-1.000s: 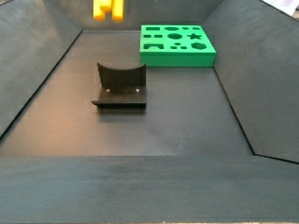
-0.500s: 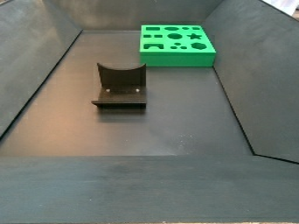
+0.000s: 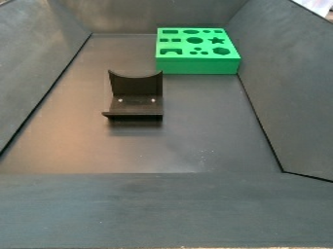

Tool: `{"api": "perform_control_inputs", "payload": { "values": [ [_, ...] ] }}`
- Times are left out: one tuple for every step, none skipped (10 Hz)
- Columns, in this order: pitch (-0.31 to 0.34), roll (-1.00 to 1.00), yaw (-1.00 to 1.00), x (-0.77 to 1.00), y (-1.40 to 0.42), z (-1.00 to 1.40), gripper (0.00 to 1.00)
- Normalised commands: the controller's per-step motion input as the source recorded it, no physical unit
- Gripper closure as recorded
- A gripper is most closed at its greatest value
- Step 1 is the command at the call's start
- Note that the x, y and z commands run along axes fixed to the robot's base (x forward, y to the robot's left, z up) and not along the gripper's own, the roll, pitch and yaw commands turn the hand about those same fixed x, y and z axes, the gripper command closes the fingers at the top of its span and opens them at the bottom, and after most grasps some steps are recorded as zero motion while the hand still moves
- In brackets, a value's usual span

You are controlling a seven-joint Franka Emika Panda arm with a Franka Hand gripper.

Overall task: Pick up the 3 prong object. Move up. Place the 3 prong object on the fixture. Regrasp the 3 prong object. Move to above the board. Insert the 3 prong object.
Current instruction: Move to above the board.

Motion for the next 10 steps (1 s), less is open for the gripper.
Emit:
{"api": "perform_control_inputs", "payload": {
  "values": [
    [0.008, -1.00, 0.01, -0.65, -1.00, 0.05, 1.00],
    [0.000, -1.00, 0.02, -0.67, -1.00, 0.06, 1.00],
    [-0.007, -1.00, 0.02, -0.70, -1.00, 0.05, 1.00],
    [-0.023, -1.00, 0.02, -0.76, -1.00, 0.06, 1.00],
    [-0.035, -1.00, 0.02, -0.58, -0.70, 0.04, 1.00],
    [-0.052, -1.00, 0.02, -0.33, -0.32, 0.02, 1.00],
    [-0.057, -1.00, 0.01, -0.24, -0.20, 0.01, 1.00],
    [-0.075, -1.00, 0.01, -0.16, -0.08, 0.01, 1.00],
    [-0.086, -0.82, 0.00, -0.12, -0.04, 0.00, 1.00],
    [-0.084, -0.53, 0.00, -0.10, 0.00, 0.00, 1.00]
  ]
}}
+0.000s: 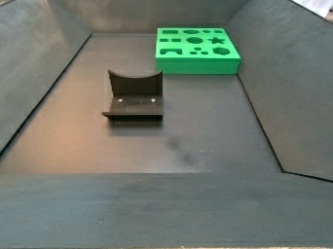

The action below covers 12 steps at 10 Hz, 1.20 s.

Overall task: Pick up the 3 prong object. Move up. Place the 3 prong object on the fixture. Regrasp the 3 prong object. Move to above the board. Insert the 3 prong object.
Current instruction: Move to above the board, then insert the 3 prong object.

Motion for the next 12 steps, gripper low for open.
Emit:
{"api": "perform_control_inputs", "payload": {
  "values": [
    [-0.081, -0.41, 0.00, -0.08, 0.00, 0.00, 1.00],
    [-0.062, -0.21, 0.00, -0.06, 0.01, 0.00, 1.00],
    [0.014, -0.22, 0.00, 0.00, 0.18, -0.53, 1.00],
    [0.031, -0.18, 0.00, 0.00, 0.15, -0.45, 1.00],
    [0.034, -0.19, -0.09, 0.01, 0.12, -0.47, 1.00],
    [0.059, -0.23, -0.21, 0.08, 0.15, -0.48, 1.00],
    [0.069, -0.23, -0.25, 0.11, 0.15, -0.48, 1.00],
    [0.070, -0.33, -0.20, 0.25, 0.13, -0.35, 1.00],
    [0.024, -0.36, -0.18, 0.18, 0.17, -0.39, 1.00],
    [0.021, -0.27, -0.16, 0.15, 0.19, -0.44, 1.00],
    [0.000, 0.08, -0.24, -0.03, 0.20, -0.43, 1.00],
    [-0.097, 0.26, -0.38, -0.26, 0.22, -0.50, 1.00]
  ]
}}
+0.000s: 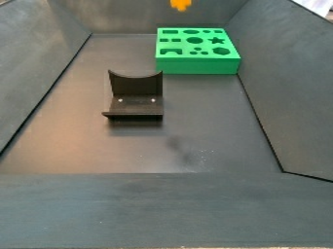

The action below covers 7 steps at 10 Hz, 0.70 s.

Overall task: Pick up the 3 prong object. Move up. Place the 3 prong object on the fixture. Regrasp the 3 prong object. Move to above the board. Insert the 3 prong object.
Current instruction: Insert the 3 prong object.

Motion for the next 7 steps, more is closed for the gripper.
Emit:
{"api": "perform_control_inputs", "payload": {
  "values": [
    [-0.121, 0.37, -0.29, -0.29, 0.17, -0.47, 1.00],
    [-0.139, 0.34, -0.37, -0.31, 0.11, -0.45, 1.00],
    [-0.134, 0.20, -0.31, -0.23, 0.11, -0.38, 1.00],
    [-0.151, 0.10, -0.53, -0.33, 0.09, -0.33, 1.00],
    [-0.114, 0.00, -0.75, -0.29, 0.12, -0.27, 1.00],
    [-0.110, -0.01, -0.82, -0.27, 0.06, -0.28, 1.00],
    [-0.057, -0.05, -0.86, -0.16, 0.00, -0.28, 1.00]
  ]
}}
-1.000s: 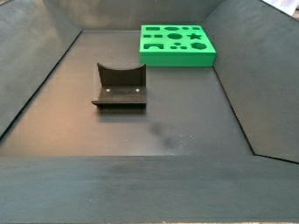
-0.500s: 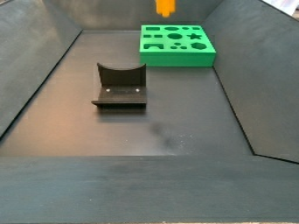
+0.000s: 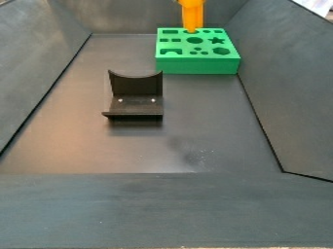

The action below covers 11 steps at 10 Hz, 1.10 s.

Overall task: Pick up the 3 prong object. Move up. Place the 3 prong object on the fixture. Regrasp the 3 prong object. Move to above the board. Insert the 3 prong object.
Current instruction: Insert the 3 prong object.

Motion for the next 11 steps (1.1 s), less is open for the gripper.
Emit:
{"api": "perform_control_inputs", "payload": {
  "values": [
    [-0.024, -0.08, -0.95, -0.08, 0.00, -0.26, 1.00],
    [-0.026, -0.11, -0.91, -0.04, 0.00, -0.25, 1.00],
    [-0.017, -0.15, -0.87, 0.00, 0.00, -0.21, 1.00],
    [-0.014, -0.17, -0.85, 0.00, 0.00, -0.21, 1.00],
    [-0.011, -0.19, -0.86, 0.00, 0.00, -0.20, 1.00],
    [-0.013, -0.22, -0.84, 0.02, 0.00, -0.14, 1.00],
    [-0.131, -0.35, -0.77, 0.06, 0.00, -0.01, 1.00],
    [-0.201, -0.36, -0.76, 0.01, 0.00, -0.04, 1.00],
    [-0.249, -0.34, -0.77, 0.00, 0.00, -0.11, 1.00],
    [-0.251, -0.30, -0.79, 0.00, 0.00, -0.29, 1.00],
    [-0.234, -0.23, -0.77, 0.00, 0.00, -0.37, 1.00]
  ]
}}
